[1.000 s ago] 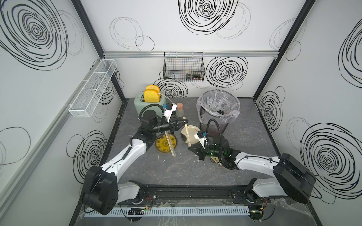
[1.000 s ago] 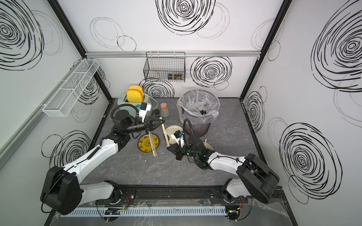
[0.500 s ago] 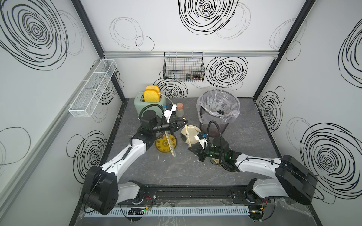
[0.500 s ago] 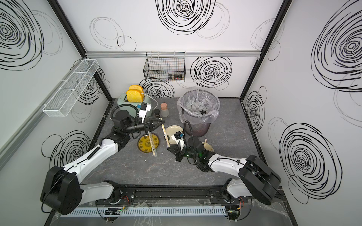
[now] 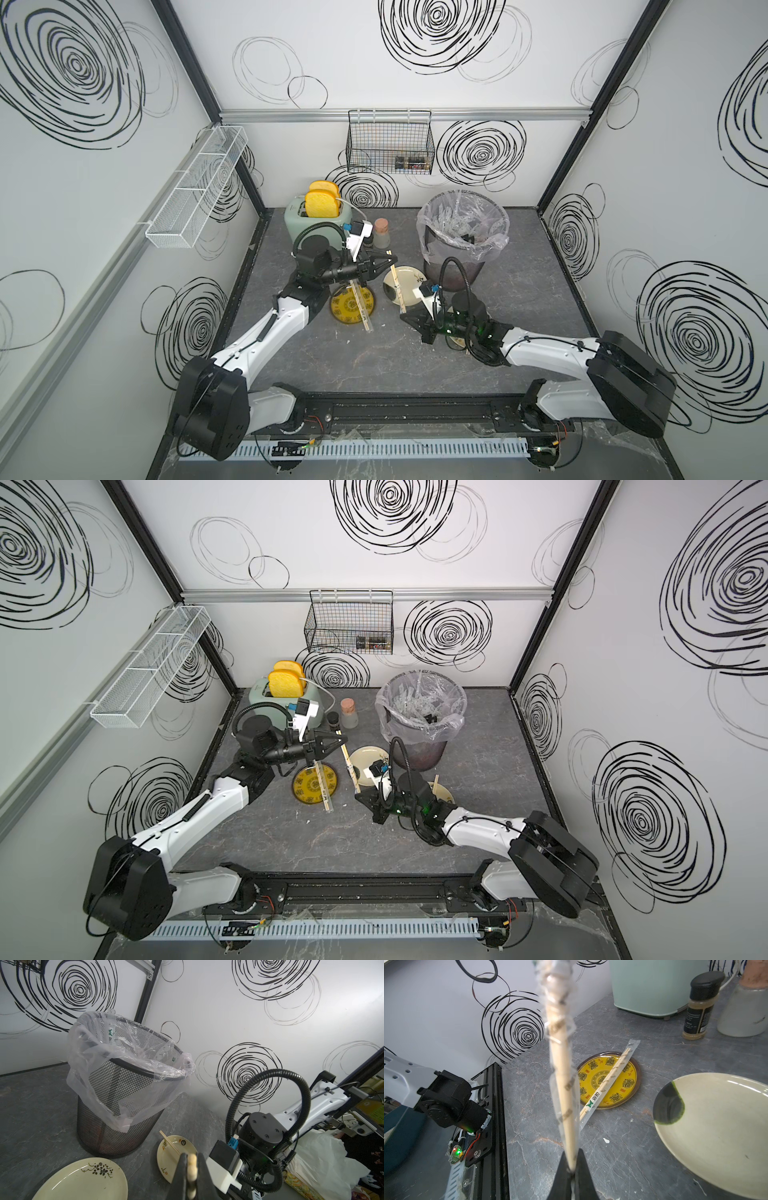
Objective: Remove the packaging of disposable chopsticks
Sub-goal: Remove the packet bag from the disposable chopsticks.
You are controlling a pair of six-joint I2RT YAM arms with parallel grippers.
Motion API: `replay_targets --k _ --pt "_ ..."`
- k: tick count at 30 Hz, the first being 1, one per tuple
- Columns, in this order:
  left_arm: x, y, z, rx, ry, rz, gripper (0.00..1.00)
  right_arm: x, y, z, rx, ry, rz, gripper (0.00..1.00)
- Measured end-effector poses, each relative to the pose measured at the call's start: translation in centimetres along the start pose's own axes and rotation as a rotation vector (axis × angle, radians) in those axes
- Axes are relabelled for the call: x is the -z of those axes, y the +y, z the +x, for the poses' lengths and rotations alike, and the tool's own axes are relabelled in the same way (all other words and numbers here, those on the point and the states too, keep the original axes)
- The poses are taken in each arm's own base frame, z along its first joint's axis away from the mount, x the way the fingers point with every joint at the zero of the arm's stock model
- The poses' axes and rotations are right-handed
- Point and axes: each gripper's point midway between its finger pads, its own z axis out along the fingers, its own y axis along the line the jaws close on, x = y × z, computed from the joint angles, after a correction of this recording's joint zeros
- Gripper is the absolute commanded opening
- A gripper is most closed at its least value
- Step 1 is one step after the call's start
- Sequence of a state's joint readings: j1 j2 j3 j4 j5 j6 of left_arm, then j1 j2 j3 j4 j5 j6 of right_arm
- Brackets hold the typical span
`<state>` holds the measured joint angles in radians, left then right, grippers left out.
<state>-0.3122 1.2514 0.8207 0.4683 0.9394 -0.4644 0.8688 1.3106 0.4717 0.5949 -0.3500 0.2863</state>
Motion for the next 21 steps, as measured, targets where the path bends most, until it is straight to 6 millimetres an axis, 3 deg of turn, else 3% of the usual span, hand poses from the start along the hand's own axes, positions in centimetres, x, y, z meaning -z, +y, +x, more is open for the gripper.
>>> replay_targets --k 18,21 --pt "1.7 1.6 -0.1 0.088 -0.055 -0.037 0.0 0.4 0.2 0.1 -0.02 0.019 0.007 0.0" --pt "1.8 1.6 -0.2 0.099 -0.062 -0.035 0.0 0.6 0.2 0.0 -0.02 0.018 0.007 0.07"
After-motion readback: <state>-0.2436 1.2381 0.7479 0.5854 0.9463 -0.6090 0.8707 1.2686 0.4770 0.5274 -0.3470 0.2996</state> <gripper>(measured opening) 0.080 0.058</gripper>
